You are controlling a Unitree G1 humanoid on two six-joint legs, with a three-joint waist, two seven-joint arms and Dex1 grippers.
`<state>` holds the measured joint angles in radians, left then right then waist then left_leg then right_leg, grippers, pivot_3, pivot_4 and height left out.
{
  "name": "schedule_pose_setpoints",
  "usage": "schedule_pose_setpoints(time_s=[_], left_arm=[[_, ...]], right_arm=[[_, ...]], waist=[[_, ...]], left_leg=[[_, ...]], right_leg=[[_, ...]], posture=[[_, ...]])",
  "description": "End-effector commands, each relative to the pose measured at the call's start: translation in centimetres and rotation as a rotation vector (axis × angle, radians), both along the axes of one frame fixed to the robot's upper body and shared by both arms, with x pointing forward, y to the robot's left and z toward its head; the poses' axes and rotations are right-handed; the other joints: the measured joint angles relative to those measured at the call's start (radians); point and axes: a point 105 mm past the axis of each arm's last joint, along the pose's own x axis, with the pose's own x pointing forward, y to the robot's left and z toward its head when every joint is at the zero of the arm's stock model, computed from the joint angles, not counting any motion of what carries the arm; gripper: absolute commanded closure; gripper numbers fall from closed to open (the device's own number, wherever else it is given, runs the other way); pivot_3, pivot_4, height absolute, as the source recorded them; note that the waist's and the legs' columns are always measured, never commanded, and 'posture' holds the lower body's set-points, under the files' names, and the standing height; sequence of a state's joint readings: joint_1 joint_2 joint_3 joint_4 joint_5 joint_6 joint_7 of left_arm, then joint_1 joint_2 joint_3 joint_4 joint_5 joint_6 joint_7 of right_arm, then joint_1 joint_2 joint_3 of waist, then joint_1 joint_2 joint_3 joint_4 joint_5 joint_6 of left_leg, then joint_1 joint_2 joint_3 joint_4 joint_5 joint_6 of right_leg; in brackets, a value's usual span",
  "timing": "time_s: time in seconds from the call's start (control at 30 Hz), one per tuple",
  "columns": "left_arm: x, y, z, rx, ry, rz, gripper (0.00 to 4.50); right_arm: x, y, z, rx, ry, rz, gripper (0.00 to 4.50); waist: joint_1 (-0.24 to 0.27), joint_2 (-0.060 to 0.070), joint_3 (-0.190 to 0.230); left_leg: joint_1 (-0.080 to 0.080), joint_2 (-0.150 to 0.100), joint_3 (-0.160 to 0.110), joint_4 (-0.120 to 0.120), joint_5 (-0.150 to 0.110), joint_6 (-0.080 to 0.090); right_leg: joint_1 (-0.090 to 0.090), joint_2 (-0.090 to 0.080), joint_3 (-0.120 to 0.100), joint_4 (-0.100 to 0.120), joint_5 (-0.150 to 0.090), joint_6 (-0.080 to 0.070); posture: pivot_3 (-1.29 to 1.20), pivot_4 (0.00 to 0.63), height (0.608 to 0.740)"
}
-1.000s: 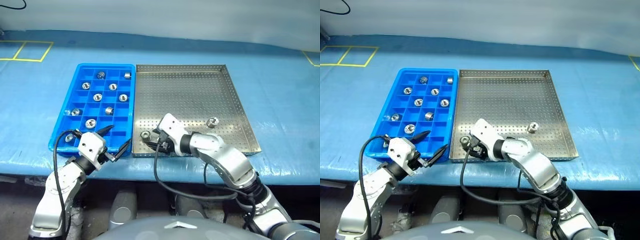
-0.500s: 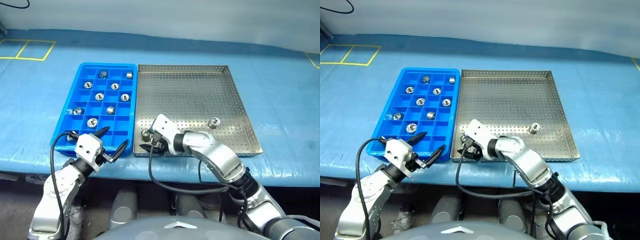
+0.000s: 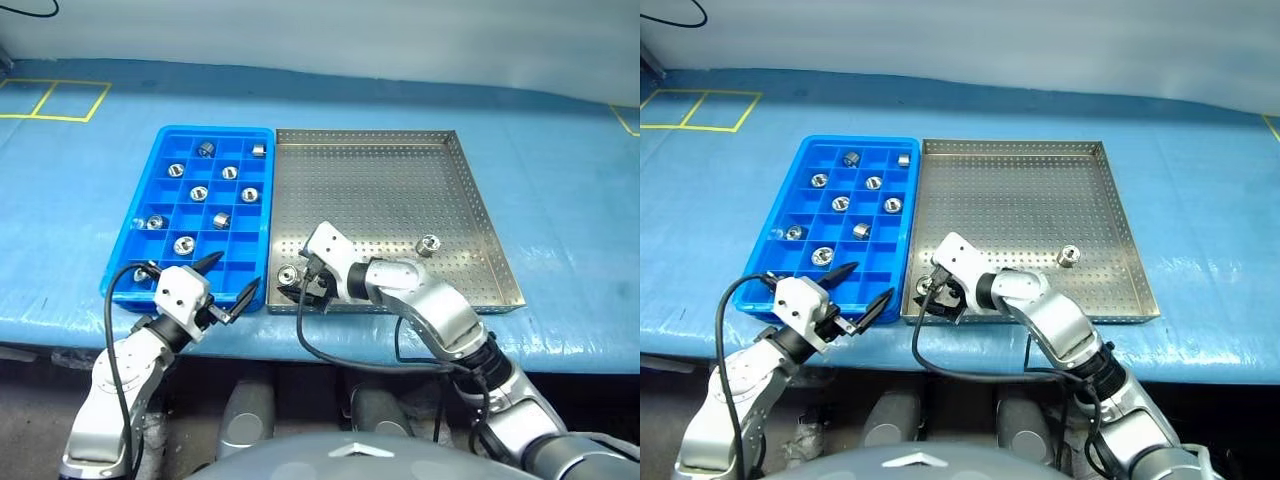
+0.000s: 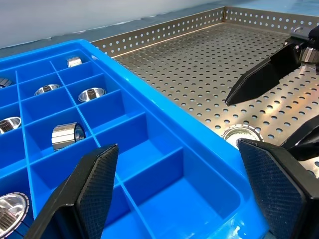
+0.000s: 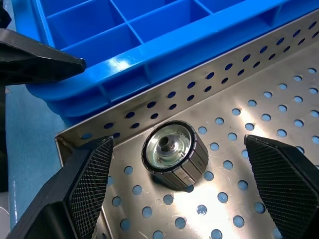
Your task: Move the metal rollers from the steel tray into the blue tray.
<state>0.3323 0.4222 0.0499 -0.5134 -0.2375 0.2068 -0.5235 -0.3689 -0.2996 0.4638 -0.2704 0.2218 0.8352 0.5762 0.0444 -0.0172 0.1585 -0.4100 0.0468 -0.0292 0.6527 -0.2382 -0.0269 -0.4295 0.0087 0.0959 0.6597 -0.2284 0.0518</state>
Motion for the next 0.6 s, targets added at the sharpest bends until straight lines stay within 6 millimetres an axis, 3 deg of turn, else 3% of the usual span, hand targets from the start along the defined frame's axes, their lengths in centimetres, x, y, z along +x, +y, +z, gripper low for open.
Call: schedule_pose_setpoints(time_s=[0.03,0.27,0.37,0.57,0.6], left_arm=[[0.1,0.0,0.9,0.004,-0.045,-0.005,0.26],[-0.2,0.3,0.9,0.01,-0.046,0.016,0.26],[-0.3,0.4,0.9,0.01,-0.043,0.025,0.26],[-0.5,0.6,0.8,0.009,-0.041,0.039,0.26],[-0.5,0.6,0.8,0.009,-0.042,0.041,0.26]], right_arm=[[0.8,0.5,0.4,0.02,-0.021,0.005,0.05],[1.8,0.6,-0.7,0.023,0.012,-0.034,0.05],[2.1,0.5,-0.8,0.027,0.005,-0.054,0.59],[2.4,0.4,-0.1,0.046,-0.021,-0.066,2.46],[2.5,0.3,0.1,0.048,-0.029,-0.072,2.61]], waist=[[0.0,0.0,0.0],[0.0,0.0,0.0],[0.002,0.0,0.0],[0.003,0.0,0.0],[0.003,0.0,0.0]], left_leg=[[0.0,0.0,0.0,0.0,0.0,0.0],[0.0,0.0,0.0,0.0,0.0,0.0],[0.0,0.0,0.0,0.0,0.0,0.0],[0.0,0.0,0.0,0.0,0.0,0.0],[0.0,0.0,0.0,0.0,0.0,0.0]], right_leg=[[0.0,0.0,0.0,0.0,0.0,0.0],[0.0,0.0,0.0,0.0,0.0,0.0],[0.0,0.0,0.0,0.0,0.0,0.0],[0.0,0.0,0.0,0.0,0.0,0.0],[0.0,0.0,0.0,0.0,0.0,0.0]], posture=[[0.24,0.15,0.74],[0.26,0.15,0.74],[0.27,0.15,0.74],[0.27,0.15,0.74],[0.27,0.15,0.74]])
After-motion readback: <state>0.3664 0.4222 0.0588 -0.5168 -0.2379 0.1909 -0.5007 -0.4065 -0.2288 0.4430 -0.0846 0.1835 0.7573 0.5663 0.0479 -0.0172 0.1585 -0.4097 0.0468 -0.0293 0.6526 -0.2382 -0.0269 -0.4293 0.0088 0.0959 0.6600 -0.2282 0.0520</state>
